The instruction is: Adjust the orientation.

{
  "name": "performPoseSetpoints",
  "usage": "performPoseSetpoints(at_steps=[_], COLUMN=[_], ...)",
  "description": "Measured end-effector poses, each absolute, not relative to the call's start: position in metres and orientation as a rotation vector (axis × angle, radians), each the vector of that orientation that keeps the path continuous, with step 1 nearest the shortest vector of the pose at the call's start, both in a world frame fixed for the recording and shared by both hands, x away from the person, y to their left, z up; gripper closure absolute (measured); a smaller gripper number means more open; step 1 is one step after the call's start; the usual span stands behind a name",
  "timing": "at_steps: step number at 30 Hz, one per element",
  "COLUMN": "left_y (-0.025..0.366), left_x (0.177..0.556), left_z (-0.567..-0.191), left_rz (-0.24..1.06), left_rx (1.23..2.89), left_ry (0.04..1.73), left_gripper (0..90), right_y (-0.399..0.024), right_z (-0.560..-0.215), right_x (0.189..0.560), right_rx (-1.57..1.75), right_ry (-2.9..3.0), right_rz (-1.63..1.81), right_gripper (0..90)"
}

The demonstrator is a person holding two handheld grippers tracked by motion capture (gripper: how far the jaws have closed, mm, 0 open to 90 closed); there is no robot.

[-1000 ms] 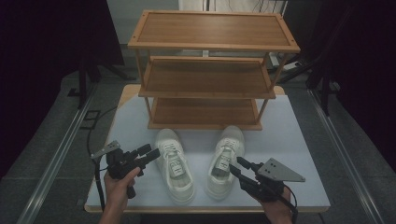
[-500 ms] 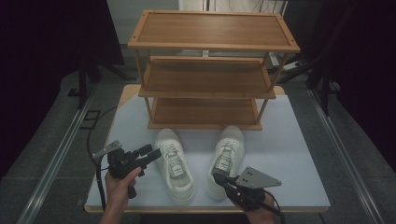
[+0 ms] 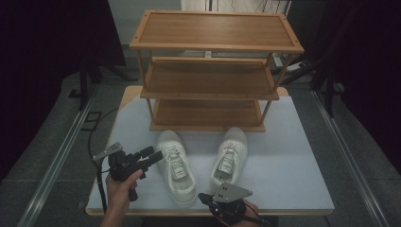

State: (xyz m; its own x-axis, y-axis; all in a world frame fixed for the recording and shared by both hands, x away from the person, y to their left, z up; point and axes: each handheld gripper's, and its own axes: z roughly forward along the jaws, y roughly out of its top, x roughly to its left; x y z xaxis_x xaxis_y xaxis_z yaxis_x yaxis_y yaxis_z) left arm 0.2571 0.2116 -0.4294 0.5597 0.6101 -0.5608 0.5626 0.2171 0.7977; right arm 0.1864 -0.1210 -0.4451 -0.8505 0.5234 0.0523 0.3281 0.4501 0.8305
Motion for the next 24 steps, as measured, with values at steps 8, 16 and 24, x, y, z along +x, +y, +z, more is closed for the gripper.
performPoseSetpoints(at_steps=[8,16,24], left_y=[0.211,0.210,0.212], left_x=[0.257,0.256,0.256], left_z=[-0.429,-0.429,-0.428], left_rz=[0.046,0.044,0.038], left_rx=[1.436,1.438,1.429], left_ry=[1.076,1.072,1.071], left_gripper=[36.3,36.3,36.4], right_y=[-0.114,-0.105,-0.099], right_z=[-0.454,-0.458,-0.458], right_x=[0.188,0.189,0.188], right_rx=[0.757,0.745,0.735], right_ry=[2.474,2.481,2.494], right_rz=[1.306,1.290,1.305], right_gripper=[89.4,89.4,89.3])
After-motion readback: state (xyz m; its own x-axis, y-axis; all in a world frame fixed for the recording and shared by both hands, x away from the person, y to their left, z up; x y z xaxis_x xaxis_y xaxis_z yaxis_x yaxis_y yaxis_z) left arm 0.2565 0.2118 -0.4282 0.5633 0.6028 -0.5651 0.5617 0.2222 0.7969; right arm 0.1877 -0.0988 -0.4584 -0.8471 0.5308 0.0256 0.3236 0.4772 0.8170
